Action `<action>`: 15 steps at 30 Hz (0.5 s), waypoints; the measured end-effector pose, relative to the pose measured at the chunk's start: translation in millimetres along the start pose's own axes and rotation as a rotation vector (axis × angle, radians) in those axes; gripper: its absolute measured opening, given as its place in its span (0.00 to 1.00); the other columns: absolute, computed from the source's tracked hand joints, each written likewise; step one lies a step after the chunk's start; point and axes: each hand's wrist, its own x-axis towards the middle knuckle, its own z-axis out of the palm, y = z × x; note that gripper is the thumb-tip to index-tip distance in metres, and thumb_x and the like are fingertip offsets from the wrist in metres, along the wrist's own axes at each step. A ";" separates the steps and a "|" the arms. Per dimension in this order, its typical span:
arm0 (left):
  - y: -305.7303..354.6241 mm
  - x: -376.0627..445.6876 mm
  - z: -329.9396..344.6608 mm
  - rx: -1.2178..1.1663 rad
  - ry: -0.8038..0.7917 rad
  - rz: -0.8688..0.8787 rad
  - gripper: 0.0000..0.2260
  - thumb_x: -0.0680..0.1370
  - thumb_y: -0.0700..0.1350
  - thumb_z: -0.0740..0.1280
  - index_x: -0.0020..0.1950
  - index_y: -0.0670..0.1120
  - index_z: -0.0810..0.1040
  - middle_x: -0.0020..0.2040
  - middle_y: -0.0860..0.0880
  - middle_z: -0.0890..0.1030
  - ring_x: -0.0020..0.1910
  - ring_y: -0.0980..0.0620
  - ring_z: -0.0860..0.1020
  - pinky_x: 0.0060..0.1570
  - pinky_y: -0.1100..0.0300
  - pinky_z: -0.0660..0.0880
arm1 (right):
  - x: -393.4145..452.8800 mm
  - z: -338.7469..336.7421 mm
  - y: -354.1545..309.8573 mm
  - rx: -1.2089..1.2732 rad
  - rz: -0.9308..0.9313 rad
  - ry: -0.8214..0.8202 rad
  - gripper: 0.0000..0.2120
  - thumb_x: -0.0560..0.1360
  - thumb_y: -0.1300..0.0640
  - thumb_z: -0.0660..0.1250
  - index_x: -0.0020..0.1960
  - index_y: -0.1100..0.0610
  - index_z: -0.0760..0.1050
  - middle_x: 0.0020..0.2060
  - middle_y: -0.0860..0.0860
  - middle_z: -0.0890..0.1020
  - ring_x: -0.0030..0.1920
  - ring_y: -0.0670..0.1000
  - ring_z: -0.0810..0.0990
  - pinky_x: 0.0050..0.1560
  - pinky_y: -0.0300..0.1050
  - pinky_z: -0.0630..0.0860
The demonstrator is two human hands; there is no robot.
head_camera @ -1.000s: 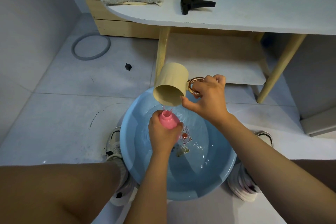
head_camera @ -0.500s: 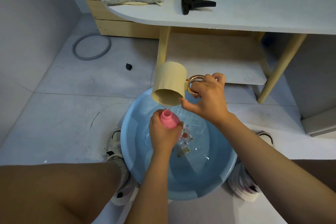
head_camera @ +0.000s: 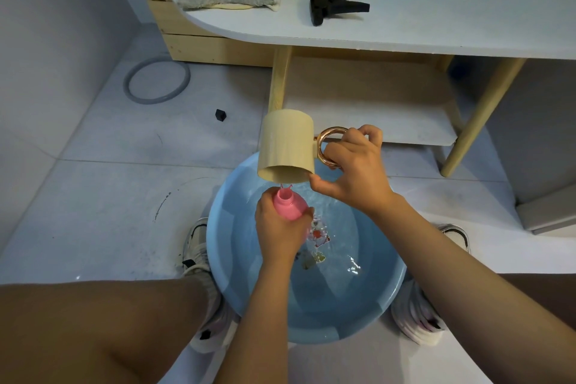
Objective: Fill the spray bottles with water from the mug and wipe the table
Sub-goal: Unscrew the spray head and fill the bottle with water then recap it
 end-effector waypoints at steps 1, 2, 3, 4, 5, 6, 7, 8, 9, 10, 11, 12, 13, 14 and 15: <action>0.3 0.0 0.0 -0.002 0.001 0.001 0.28 0.62 0.50 0.79 0.57 0.54 0.70 0.55 0.54 0.76 0.52 0.52 0.76 0.49 0.56 0.76 | -0.3 -0.2 0.1 0.001 -0.005 -0.004 0.17 0.65 0.44 0.67 0.31 0.58 0.70 0.25 0.48 0.72 0.35 0.51 0.69 0.52 0.47 0.60; 0.8 -0.1 0.0 -0.002 0.002 0.001 0.29 0.62 0.50 0.79 0.58 0.54 0.70 0.55 0.54 0.76 0.52 0.52 0.75 0.50 0.56 0.76 | -0.3 -0.2 0.2 0.003 -0.009 -0.006 0.17 0.65 0.44 0.67 0.31 0.58 0.70 0.25 0.48 0.72 0.34 0.52 0.70 0.52 0.47 0.60; 1.0 -0.1 0.2 0.003 0.003 0.002 0.29 0.63 0.50 0.79 0.59 0.54 0.69 0.55 0.54 0.75 0.53 0.53 0.75 0.50 0.57 0.76 | 0.1 -0.4 -0.1 0.008 -0.012 -0.004 0.17 0.65 0.45 0.67 0.31 0.58 0.70 0.25 0.48 0.72 0.34 0.52 0.70 0.52 0.47 0.61; 0.8 -0.2 0.5 0.008 0.005 0.004 0.29 0.63 0.51 0.79 0.59 0.54 0.69 0.55 0.55 0.75 0.53 0.53 0.74 0.50 0.57 0.75 | 0.4 -0.5 -0.3 0.014 -0.014 0.001 0.17 0.65 0.45 0.67 0.31 0.58 0.70 0.25 0.48 0.72 0.34 0.53 0.71 0.52 0.47 0.61; 0.7 -0.4 0.8 0.012 0.006 0.005 0.30 0.63 0.51 0.79 0.59 0.54 0.69 0.55 0.55 0.74 0.53 0.53 0.74 0.51 0.57 0.75 | 0.7 -0.6 -0.3 0.019 -0.015 0.006 0.16 0.65 0.46 0.67 0.31 0.58 0.70 0.25 0.48 0.72 0.34 0.53 0.71 0.53 0.47 0.61; 0.3 -0.2 1.3 0.014 0.007 0.005 0.30 0.63 0.51 0.79 0.59 0.55 0.69 0.55 0.56 0.74 0.54 0.53 0.74 0.51 0.57 0.75 | 0.8 -0.4 0.0 0.023 -0.016 0.010 0.16 0.65 0.46 0.68 0.31 0.58 0.70 0.25 0.48 0.72 0.34 0.53 0.71 0.53 0.47 0.61; -0.2 -0.2 1.6 0.017 0.006 0.006 0.30 0.63 0.51 0.79 0.59 0.55 0.69 0.55 0.56 0.73 0.54 0.52 0.73 0.52 0.56 0.75 | 0.9 -0.4 0.2 0.026 -0.018 0.012 0.16 0.65 0.46 0.68 0.31 0.58 0.70 0.25 0.48 0.72 0.35 0.53 0.70 0.53 0.47 0.61; -0.4 0.0 1.8 0.020 0.005 0.008 0.30 0.63 0.51 0.79 0.60 0.55 0.68 0.55 0.56 0.73 0.54 0.52 0.73 0.52 0.56 0.75 | 0.9 -0.3 0.6 0.029 -0.020 0.014 0.16 0.65 0.46 0.68 0.31 0.58 0.69 0.26 0.48 0.72 0.36 0.52 0.70 0.53 0.47 0.61; -0.7 0.3 1.9 0.024 0.004 0.011 0.30 0.63 0.51 0.79 0.60 0.55 0.68 0.55 0.56 0.73 0.55 0.52 0.73 0.52 0.56 0.75 | 0.8 -0.3 1.0 0.034 -0.022 0.015 0.16 0.65 0.46 0.69 0.31 0.58 0.69 0.26 0.48 0.72 0.36 0.51 0.69 0.54 0.47 0.61; -0.7 0.6 1.9 0.025 0.006 0.015 0.30 0.63 0.51 0.79 0.60 0.54 0.69 0.55 0.55 0.74 0.55 0.52 0.74 0.51 0.57 0.75 | 0.6 -0.2 1.6 0.041 -0.023 0.015 0.16 0.65 0.47 0.69 0.31 0.58 0.69 0.26 0.48 0.72 0.37 0.51 0.68 0.54 0.47 0.61; -0.6 0.9 1.8 0.025 0.008 0.017 0.29 0.63 0.51 0.79 0.59 0.54 0.69 0.56 0.55 0.74 0.54 0.52 0.74 0.51 0.57 0.74 | 0.8 -0.4 2.0 0.046 -0.023 0.012 0.16 0.65 0.47 0.69 0.31 0.58 0.69 0.26 0.48 0.71 0.37 0.50 0.68 0.54 0.47 0.61; -0.1 1.0 1.9 0.023 0.010 0.017 0.29 0.63 0.51 0.79 0.59 0.54 0.69 0.56 0.54 0.74 0.54 0.52 0.74 0.50 0.58 0.74 | 1.1 -0.6 2.1 0.048 -0.024 0.009 0.16 0.64 0.47 0.69 0.31 0.58 0.69 0.26 0.48 0.71 0.38 0.50 0.67 0.54 0.47 0.61; 0.4 1.1 1.9 0.021 0.013 0.014 0.29 0.63 0.51 0.79 0.59 0.54 0.69 0.56 0.54 0.74 0.54 0.52 0.74 0.50 0.58 0.73 | 1.4 -0.8 2.0 0.047 -0.025 0.008 0.16 0.64 0.47 0.70 0.31 0.57 0.69 0.26 0.48 0.72 0.38 0.50 0.68 0.55 0.47 0.61; 0.6 1.0 2.0 0.019 0.014 0.012 0.29 0.63 0.51 0.79 0.59 0.54 0.69 0.56 0.54 0.74 0.55 0.52 0.74 0.50 0.58 0.73 | 1.2 -0.5 2.1 0.045 -0.026 0.010 0.16 0.64 0.47 0.70 0.31 0.57 0.69 0.26 0.48 0.72 0.38 0.50 0.68 0.55 0.47 0.61; 0.8 1.0 2.1 0.019 0.017 0.016 0.29 0.63 0.51 0.79 0.59 0.55 0.69 0.56 0.54 0.74 0.55 0.52 0.74 0.51 0.57 0.74 | 1.2 -0.4 2.3 0.039 -0.026 0.013 0.16 0.64 0.47 0.70 0.31 0.57 0.69 0.26 0.48 0.72 0.37 0.50 0.68 0.55 0.47 0.61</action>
